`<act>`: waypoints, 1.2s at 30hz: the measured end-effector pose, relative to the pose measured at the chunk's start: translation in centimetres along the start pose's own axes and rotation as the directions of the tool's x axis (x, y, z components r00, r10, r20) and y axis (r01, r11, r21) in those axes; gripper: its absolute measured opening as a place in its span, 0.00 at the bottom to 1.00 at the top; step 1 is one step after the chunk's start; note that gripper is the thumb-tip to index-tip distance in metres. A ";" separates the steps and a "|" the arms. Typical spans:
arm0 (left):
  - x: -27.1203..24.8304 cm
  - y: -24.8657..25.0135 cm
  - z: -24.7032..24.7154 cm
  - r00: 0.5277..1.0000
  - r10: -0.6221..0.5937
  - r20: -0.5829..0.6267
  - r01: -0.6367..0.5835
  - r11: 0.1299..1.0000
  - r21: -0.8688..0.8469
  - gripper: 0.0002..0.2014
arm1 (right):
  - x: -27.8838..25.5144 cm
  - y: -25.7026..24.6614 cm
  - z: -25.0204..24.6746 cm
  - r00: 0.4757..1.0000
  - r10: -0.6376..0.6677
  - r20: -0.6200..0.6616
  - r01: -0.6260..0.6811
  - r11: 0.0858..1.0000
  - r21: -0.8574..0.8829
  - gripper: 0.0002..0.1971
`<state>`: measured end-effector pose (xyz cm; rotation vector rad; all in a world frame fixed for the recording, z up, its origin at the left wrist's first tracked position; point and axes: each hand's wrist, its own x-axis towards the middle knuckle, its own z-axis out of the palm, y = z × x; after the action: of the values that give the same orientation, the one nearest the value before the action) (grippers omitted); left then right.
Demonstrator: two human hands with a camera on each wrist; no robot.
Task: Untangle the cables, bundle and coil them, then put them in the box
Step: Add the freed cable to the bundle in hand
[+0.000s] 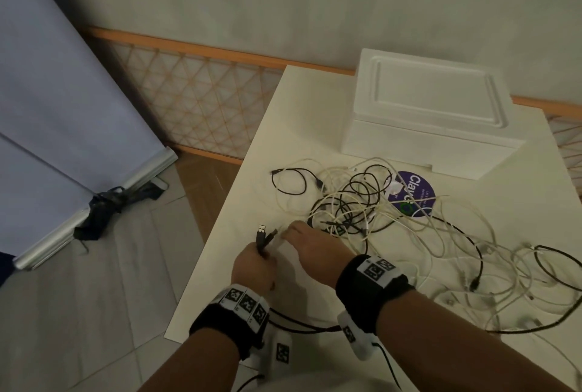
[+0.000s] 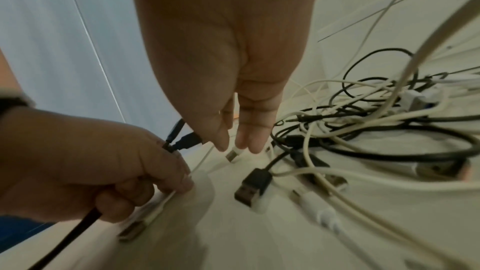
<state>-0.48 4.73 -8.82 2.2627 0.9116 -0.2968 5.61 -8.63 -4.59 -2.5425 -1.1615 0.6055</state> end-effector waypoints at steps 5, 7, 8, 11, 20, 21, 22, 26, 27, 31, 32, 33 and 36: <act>0.9 1.6 -2.5 0.956 0.163 0.245 -0.116 0.973 -0.199 0.08 | 0.7 0.5 -1.0 0.997 -0.034 -0.071 0.031 0.999 -0.045 0.25; 0.8 2.4 -3.7 0.946 0.211 0.248 -0.101 0.914 -0.393 0.07 | 0.7 0.8 -2.2 0.994 -0.022 -0.109 0.018 0.999 -0.042 0.23; 0.8 2.8 -4.4 0.946 0.230 0.228 -0.101 0.879 -0.466 0.06 | 0.5 1.1 -3.0 0.991 -0.005 -0.135 -0.001 0.999 -0.046 0.22; 1.0 4.1 -5.1 0.961 0.251 0.116 -0.148 0.821 -0.552 0.03 | -0.5 1.7 -5.8 0.978 0.042 -0.203 -0.063 0.993 -0.100 0.16; -1.7 8.9 -2.8 0.883 0.254 0.396 0.348 0.214 -0.913 0.13 | -3.9 1.6 -7.0 0.856 0.209 -0.472 -0.124 0.971 0.205 0.13; -2.1 9.4 -2.4 0.874 0.295 0.386 0.331 0.221 -0.917 0.12 | -3.9 1.4 -6.5 0.858 0.194 -0.476 -0.109 0.974 0.201 0.16; -2.4 9.8 -2.1 0.867 0.326 0.377 0.310 0.239 -0.920 0.11 | -3.9 1.2 -6.2 0.863 0.203 -0.463 -0.110 0.969 0.221 0.17; -3.0 10.2 -1.5 0.889 0.339 0.310 0.218 0.282 -0.934 0.08 | -4.3 1.0 -5.6 0.872 0.254 -0.418 -0.144 0.950 0.277 0.11; -3.0 10.2 -1.6 0.901 0.322 0.290 0.211 0.259 -0.943 0.08 | -4.5 0.9 -5.4 0.872 0.250 -0.420 -0.148 0.954 0.260 0.10; -2.8 10.5 -2.2 0.925 0.242 0.292 0.263 0.145 -0.954 0.09 | -4.8 0.7 -5.1 0.870 0.284 -0.404 -0.182 0.945 0.272 0.10; -2.9 10.5 -2.3 0.922 0.241 0.304 0.283 0.118 -0.952 0.09 | -4.9 0.6 -5.0 0.867 0.292 -0.404 -0.185 0.941 0.284 0.10; -3.0 10.5 -2.3 0.916 0.246 0.317 0.303 0.096 -0.948 0.09 | -4.9 0.6 -5.0 0.859 0.299 -0.416 -0.179 0.936 0.303 0.10; -3.6 10.1 -2.1 0.889 0.307 0.338 0.320 0.109 -0.941 0.06 | -5.0 0.5 -4.8 0.827 0.339 -0.449 -0.160 0.907 0.389 0.11</act>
<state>3.65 -1.16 -0.66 0.7468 0.5135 -0.1087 5.27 -13.18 0.68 -2.3529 -0.4875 0.1359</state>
